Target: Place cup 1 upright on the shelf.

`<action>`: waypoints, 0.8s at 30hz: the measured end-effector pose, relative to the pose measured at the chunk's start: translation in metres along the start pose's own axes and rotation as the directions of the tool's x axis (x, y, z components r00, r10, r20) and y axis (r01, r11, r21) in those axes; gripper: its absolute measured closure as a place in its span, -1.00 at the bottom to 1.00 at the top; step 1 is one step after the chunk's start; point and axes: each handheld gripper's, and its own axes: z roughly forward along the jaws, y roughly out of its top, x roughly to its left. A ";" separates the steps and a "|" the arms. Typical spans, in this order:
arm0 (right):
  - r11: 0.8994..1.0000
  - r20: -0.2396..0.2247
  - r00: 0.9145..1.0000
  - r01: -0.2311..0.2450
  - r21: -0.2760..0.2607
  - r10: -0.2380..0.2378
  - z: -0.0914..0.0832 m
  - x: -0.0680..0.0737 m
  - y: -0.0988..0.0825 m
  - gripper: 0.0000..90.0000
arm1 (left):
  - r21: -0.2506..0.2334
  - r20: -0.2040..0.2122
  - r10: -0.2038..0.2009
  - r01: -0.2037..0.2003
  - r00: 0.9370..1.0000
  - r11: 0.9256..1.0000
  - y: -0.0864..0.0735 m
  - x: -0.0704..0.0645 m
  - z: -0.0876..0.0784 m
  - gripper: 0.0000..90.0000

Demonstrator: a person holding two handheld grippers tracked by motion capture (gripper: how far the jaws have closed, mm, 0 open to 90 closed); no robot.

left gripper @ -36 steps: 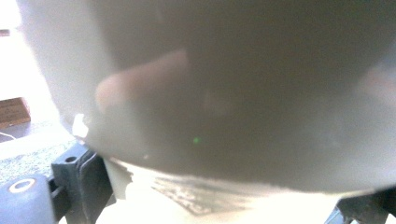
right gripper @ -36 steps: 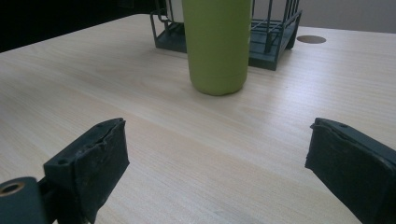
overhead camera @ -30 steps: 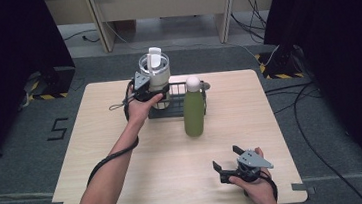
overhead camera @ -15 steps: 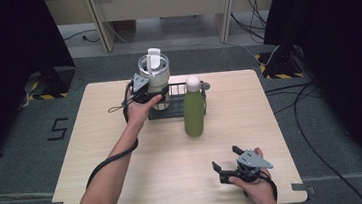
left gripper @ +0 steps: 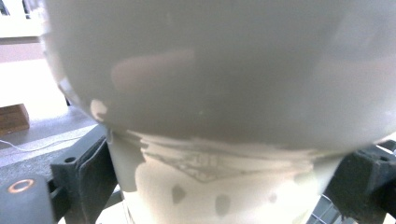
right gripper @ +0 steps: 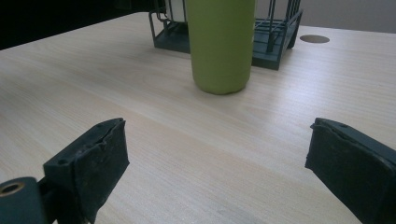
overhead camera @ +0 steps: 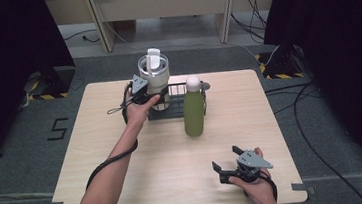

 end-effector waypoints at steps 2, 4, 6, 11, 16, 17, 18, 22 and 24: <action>1.000 0.000 1.000 0.000 -0.001 0.000 0.000 0.000 0.000 -0.88 | 0.000 0.001 0.000 0.000 1.000 1.000 0.000 0.000 0.000 -0.81; 1.000 0.000 1.000 -0.002 0.000 0.002 0.000 0.000 0.000 -0.88 | -0.001 0.004 0.000 0.000 1.000 1.000 0.000 0.001 -0.001 -0.81; 1.000 0.000 1.000 -0.002 0.001 0.002 0.000 0.000 0.000 -0.88 | -0.001 0.006 0.000 0.000 1.000 1.000 -0.001 0.001 -0.001 -0.81; 1.000 0.001 1.000 -0.001 0.001 0.001 0.000 0.000 0.000 -0.88 | -0.008 0.011 0.008 -0.008 1.000 1.000 -0.002 0.001 -0.001 -0.81; 1.000 0.000 1.000 0.000 0.001 0.000 0.000 0.000 0.000 -0.88 | -0.019 0.022 0.005 -0.005 1.000 1.000 -0.004 0.003 -0.002 -0.81; 1.000 -0.001 1.000 0.000 0.002 0.000 0.000 0.000 0.000 -0.88 | -0.021 0.024 0.004 -0.004 1.000 1.000 -0.005 0.003 -0.002 -0.81; 1.000 -0.001 1.000 0.000 0.002 0.000 0.000 0.000 0.000 -0.88 | -0.021 0.025 0.004 -0.003 1.000 1.000 -0.005 0.003 -0.003 -0.81; 1.000 0.000 1.000 0.001 0.004 -0.001 0.000 0.000 0.000 -0.88 | -0.026 0.029 -0.002 0.003 1.000 1.000 -0.006 0.004 -0.003 -0.82; 1.000 0.001 1.000 0.000 0.004 0.000 0.000 0.000 0.000 -0.88 | -0.023 0.031 -0.008 0.009 0.999 1.000 -0.008 0.004 -0.004 -0.82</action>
